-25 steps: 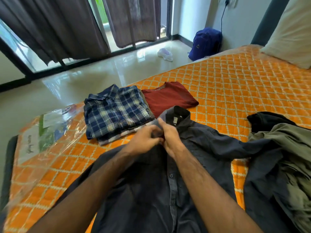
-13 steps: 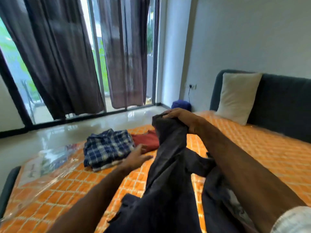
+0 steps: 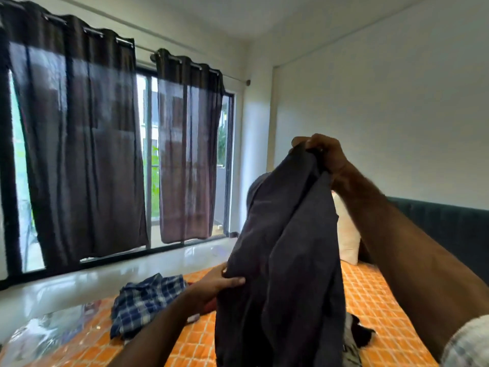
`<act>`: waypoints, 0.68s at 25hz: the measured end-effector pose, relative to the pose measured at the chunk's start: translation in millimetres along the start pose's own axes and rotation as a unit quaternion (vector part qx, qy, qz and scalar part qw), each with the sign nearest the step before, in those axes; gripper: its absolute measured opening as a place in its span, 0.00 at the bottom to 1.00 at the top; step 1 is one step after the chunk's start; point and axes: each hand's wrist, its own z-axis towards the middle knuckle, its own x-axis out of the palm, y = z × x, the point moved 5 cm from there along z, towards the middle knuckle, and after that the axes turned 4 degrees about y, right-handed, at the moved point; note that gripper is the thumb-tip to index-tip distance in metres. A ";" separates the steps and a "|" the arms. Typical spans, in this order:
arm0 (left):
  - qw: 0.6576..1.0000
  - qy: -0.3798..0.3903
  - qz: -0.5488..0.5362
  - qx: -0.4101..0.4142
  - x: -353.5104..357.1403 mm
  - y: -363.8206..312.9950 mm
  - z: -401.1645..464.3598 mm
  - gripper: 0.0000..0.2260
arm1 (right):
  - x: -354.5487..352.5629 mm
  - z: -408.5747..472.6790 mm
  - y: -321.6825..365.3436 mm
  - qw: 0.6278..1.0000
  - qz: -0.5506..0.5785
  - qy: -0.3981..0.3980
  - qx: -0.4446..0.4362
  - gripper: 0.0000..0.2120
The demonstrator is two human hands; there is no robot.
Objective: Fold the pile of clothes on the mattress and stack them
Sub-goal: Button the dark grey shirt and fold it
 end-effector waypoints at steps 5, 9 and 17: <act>0.991 -0.096 0.060 0.068 -6.2 -17.1 -20.4 0.21 | -56.3 -15.9 -19.2 0.967 -0.156 -0.196 0.038 0.08; 0.919 -0.290 0.194 0.186 -65.4 -95.5 -37.5 0.04 | -116.6 -31.6 -20.9 0.887 -0.338 -0.315 -0.001 0.08; 0.602 -0.510 0.561 0.251 -94.1 -221.2 -86.4 0.17 | -144.3 -61.0 -44.4 0.830 -0.387 -0.401 0.011 0.10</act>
